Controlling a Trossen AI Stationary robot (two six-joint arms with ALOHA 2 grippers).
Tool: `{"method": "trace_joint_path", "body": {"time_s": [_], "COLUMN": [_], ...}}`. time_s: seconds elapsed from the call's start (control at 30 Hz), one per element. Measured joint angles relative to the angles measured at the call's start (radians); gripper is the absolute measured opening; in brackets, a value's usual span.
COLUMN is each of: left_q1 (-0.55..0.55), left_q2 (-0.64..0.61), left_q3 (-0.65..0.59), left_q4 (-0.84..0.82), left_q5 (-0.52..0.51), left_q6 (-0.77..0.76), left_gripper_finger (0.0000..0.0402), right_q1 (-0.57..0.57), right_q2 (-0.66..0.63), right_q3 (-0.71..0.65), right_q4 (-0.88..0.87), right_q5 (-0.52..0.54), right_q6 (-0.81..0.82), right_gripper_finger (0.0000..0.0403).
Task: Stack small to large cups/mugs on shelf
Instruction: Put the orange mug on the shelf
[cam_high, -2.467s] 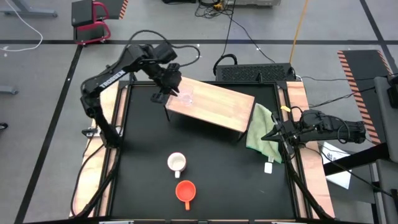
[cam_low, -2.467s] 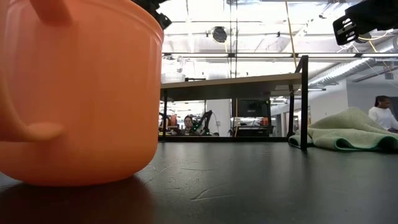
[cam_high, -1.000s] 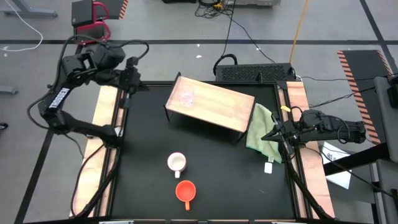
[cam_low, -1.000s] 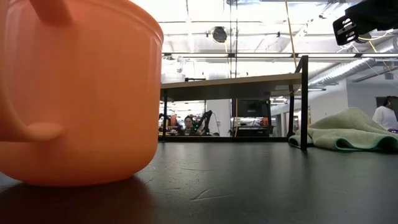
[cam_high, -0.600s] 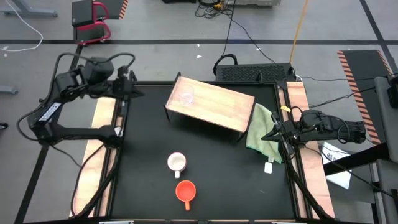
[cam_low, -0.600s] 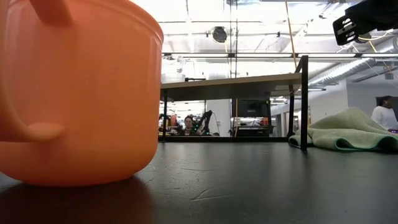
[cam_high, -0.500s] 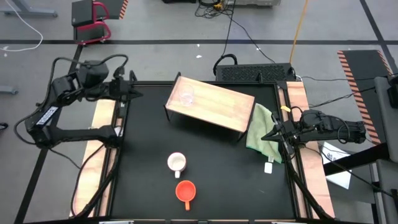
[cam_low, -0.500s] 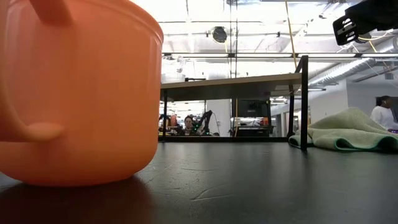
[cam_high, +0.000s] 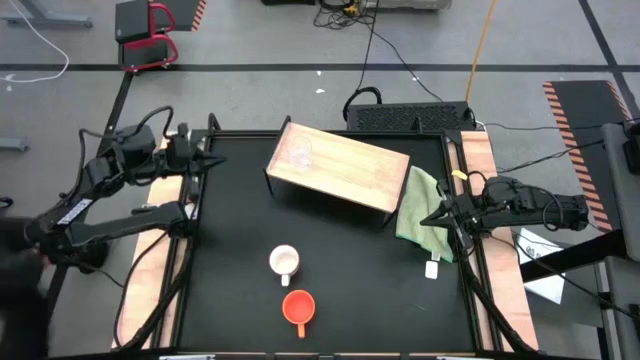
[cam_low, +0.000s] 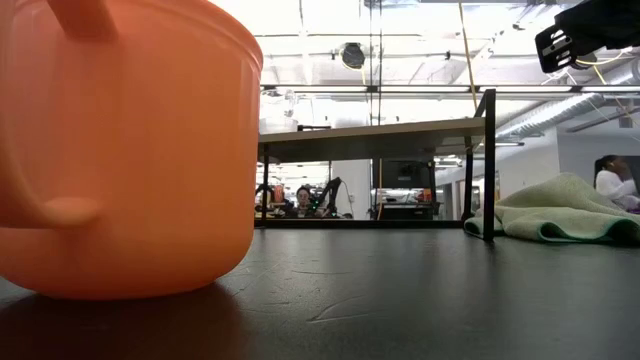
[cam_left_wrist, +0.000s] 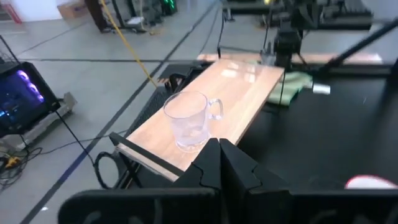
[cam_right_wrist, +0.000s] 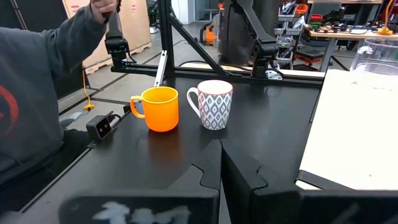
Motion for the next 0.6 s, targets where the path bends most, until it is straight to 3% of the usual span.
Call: {"method": "trace_joint_path", "body": {"time_s": [0.4,0.6], "left_q1": [0.0,0.0], "left_q2": [-0.179,-0.231], "left_q3": [-0.158,-0.207], "left_q4": [0.133,0.179], "left_q5": [-0.034,-0.109], "left_q6": [-0.208,-0.267], "left_gripper_finger": [0.0,0.0], "right_q1": [0.0,0.0], "right_q2": [0.0,0.0], "right_q3": [0.0,0.0], "right_q4": [0.0,0.0], "right_q5": [0.0,0.0], "right_q6": [0.0,0.0], "right_gripper_finger": [0.0,0.0]}}
